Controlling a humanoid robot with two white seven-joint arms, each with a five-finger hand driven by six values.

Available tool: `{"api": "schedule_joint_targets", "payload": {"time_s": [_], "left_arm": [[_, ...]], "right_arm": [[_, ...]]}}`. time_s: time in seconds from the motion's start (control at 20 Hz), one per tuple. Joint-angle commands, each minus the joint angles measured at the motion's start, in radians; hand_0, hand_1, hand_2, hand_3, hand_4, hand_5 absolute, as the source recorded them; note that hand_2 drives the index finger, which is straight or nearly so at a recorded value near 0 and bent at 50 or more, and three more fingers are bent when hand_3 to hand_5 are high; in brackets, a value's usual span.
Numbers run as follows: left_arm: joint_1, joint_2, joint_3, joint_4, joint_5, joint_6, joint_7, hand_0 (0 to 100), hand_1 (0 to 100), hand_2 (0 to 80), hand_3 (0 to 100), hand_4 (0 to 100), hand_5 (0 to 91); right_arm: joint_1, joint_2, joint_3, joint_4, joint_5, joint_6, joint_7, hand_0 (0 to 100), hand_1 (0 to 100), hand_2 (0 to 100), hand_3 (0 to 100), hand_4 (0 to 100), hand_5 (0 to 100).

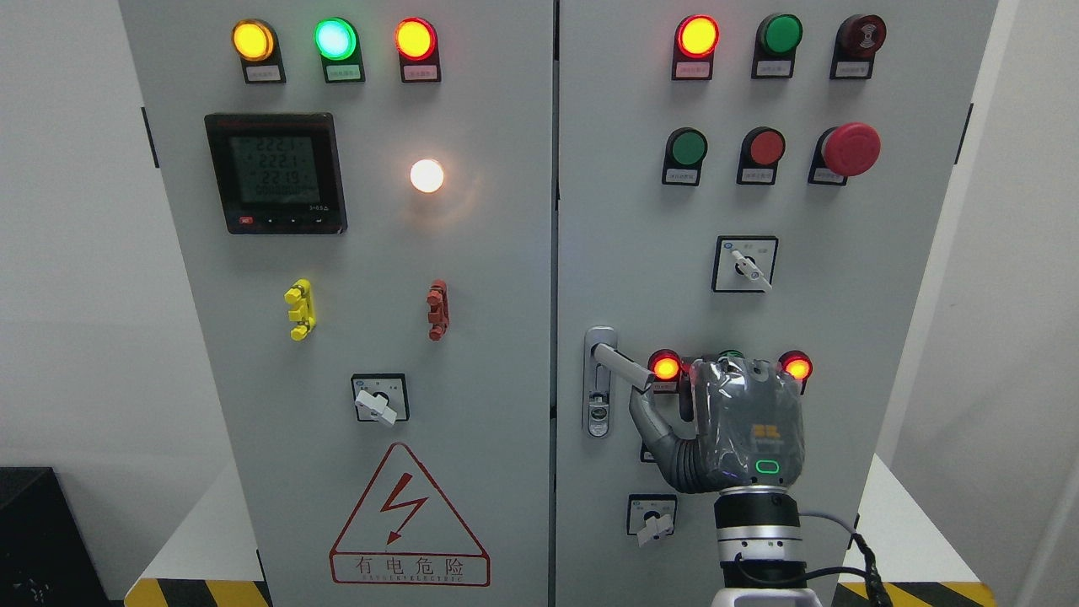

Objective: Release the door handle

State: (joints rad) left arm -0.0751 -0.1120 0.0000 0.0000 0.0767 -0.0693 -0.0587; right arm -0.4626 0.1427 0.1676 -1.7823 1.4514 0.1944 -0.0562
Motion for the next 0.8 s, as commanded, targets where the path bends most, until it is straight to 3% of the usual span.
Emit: {"api": "schedule_joint_targets", "payload": {"time_s": [0.0, 0.75], "left_arm": [[0.0, 0.0, -0.021, -0.02, 0.0, 0.0, 0.0, 0, 0, 2.3, 9, 1, 0.0], [0.0, 0.0, -0.021, -0.02, 0.0, 0.0, 0.0, 0, 0, 2.3, 8, 1, 0.0]], "right_arm": [[-0.007, 0.0, -0.005, -0.002, 0.0, 0.0, 0.004, 48, 29, 93, 100, 100, 92], [-0.022, 0.0, -0.007, -0.002, -0.008, 0.002, 0.006, 48, 28, 93, 100, 100, 92]]}}
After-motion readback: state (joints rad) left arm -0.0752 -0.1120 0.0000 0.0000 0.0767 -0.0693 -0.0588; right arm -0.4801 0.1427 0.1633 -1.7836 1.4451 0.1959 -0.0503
